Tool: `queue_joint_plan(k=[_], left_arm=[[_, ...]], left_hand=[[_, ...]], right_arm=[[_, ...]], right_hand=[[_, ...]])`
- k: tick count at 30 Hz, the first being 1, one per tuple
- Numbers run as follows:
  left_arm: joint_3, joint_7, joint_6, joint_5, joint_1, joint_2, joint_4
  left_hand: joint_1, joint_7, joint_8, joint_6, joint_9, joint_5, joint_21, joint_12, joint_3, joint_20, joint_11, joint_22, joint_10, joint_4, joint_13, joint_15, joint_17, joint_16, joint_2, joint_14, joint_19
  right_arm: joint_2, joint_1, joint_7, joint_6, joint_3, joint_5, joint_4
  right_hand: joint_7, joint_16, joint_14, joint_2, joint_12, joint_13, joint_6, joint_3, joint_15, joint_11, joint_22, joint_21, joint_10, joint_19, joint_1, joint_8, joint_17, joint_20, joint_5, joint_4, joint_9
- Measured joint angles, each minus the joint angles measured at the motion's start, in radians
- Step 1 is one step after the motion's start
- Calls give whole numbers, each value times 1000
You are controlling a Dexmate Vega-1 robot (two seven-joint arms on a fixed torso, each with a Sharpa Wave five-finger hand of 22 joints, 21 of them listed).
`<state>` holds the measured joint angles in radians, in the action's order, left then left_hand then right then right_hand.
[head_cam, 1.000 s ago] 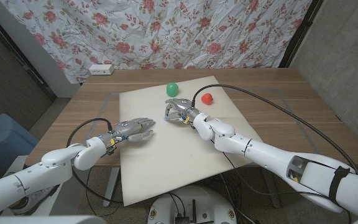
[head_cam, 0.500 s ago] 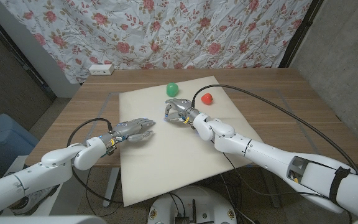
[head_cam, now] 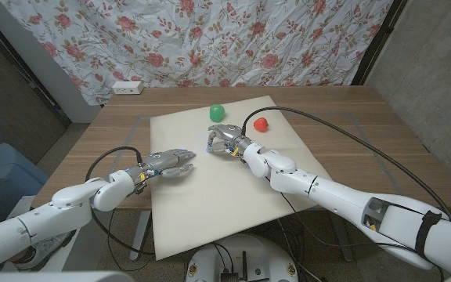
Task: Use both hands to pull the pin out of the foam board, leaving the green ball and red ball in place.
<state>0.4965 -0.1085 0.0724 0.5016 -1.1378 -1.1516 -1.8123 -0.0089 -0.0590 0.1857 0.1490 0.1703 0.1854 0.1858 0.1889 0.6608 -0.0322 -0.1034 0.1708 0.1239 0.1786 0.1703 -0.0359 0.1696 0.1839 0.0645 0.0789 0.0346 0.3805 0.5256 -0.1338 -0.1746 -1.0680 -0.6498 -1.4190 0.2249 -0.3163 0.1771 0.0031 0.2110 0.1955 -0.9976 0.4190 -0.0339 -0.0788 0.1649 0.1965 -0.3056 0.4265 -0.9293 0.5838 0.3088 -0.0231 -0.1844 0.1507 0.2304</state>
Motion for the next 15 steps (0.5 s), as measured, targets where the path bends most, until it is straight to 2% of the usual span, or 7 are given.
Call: queue_joint_plan(k=[15], left_arm=[[3, 52, -23, -12, 2, -17, -24]], left_hand=[[0, 0, 3, 14, -1, 0, -1, 4, -5, 0, -2, -5, 19, -5, -1, -1, 0, -3, 0, 9, 0]], right_arm=[[8, 12, -6, 0, 7, 2, -19]], right_hand=[[0, 0, 0, 5, 0, 0, 0, -4, 0, -11, 0, 0, -11, 0, -6, -1, 0, 0, 2, 4, 0]])
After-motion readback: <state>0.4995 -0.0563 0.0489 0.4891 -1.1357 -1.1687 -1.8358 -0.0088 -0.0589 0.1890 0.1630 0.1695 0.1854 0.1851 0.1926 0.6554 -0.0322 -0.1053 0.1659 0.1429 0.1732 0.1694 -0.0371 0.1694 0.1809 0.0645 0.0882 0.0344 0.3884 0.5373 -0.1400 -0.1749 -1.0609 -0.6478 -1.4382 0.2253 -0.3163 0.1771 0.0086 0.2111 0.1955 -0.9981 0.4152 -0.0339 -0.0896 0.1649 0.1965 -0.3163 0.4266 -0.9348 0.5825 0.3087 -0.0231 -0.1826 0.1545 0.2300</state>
